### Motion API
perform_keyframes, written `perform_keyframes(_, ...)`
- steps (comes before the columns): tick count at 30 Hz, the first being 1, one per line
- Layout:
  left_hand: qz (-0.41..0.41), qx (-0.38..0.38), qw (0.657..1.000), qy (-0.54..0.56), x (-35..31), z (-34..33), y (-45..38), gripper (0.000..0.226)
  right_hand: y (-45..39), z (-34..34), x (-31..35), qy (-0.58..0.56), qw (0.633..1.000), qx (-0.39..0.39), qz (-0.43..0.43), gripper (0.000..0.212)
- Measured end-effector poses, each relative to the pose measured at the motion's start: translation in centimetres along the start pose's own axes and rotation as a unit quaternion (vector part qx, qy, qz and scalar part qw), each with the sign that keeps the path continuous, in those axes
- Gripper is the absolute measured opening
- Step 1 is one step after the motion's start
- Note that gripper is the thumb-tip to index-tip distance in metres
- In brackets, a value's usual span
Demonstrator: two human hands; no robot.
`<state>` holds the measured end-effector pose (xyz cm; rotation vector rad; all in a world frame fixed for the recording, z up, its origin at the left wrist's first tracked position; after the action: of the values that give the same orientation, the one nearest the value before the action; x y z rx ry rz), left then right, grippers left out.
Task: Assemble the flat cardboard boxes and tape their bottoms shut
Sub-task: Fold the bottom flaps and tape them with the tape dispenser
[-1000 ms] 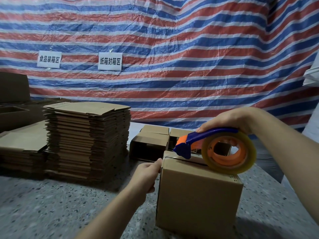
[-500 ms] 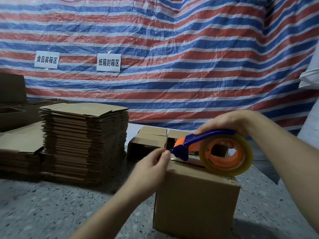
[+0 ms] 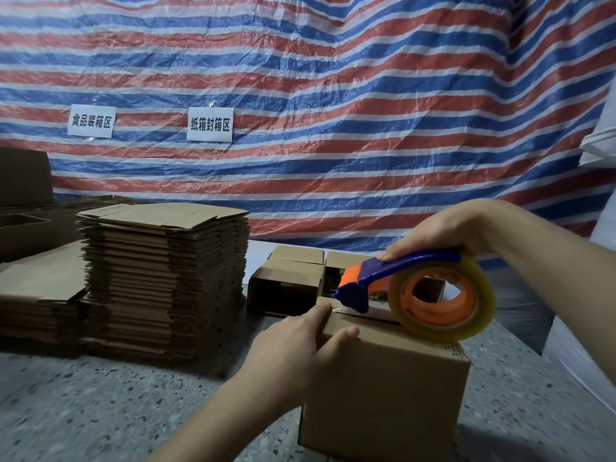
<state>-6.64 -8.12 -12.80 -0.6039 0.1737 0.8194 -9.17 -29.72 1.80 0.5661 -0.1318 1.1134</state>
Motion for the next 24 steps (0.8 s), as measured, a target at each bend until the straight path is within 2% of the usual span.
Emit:
perform_keyframes(6,-0.002,-0.019,0.999,-0.031,0.0,-0.2,0.0,0.067,1.0,1.9,-4.1,0.024,0.999,0.015,-0.022,0.077)
perform_keyframes(9,-0.011,-0.009,0.999,-0.029,-0.1,-0.3,0.0,0.066,1.7,2.5,-6.5,0.045,0.997,0.021,-0.053,0.087)
perform_keyframes(12,-0.016,0.016,1.000,-0.011,-0.1,-0.1,-0.1,0.067,1.7,1.7,-7.3,0.067,0.995,0.038,-0.065,0.083)
perform_keyframes(15,-0.039,0.026,0.996,-0.075,-0.7,0.7,-0.3,0.066,1.1,1.2,-7.7,0.069,0.995,0.027,-0.072,0.088)
perform_keyframes(18,-0.075,0.033,0.984,-0.158,-2.2,1.4,-1.3,0.062,0.9,1.0,-8.2,0.043,0.995,0.022,-0.084,0.081)
perform_keyframes(21,-0.108,0.053,0.977,-0.179,-4.1,1.0,-2.1,0.072,0.8,0.9,-8.4,0.038,0.995,0.029,-0.089,0.078)
perform_keyframes(24,-0.149,0.108,0.969,-0.167,-5.8,-0.5,-2.0,0.085,0.6,1.0,-8.3,0.047,0.995,0.029,-0.088,0.080)
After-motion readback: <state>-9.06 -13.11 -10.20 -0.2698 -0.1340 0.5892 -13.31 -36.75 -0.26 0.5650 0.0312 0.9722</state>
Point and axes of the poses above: each hand's wrist, its own y-axis away from the middle knuckle, its own z-axis out of the back of the hand, x = y × z, the point moved 4 cm from there along -y, towards the middle knuckle
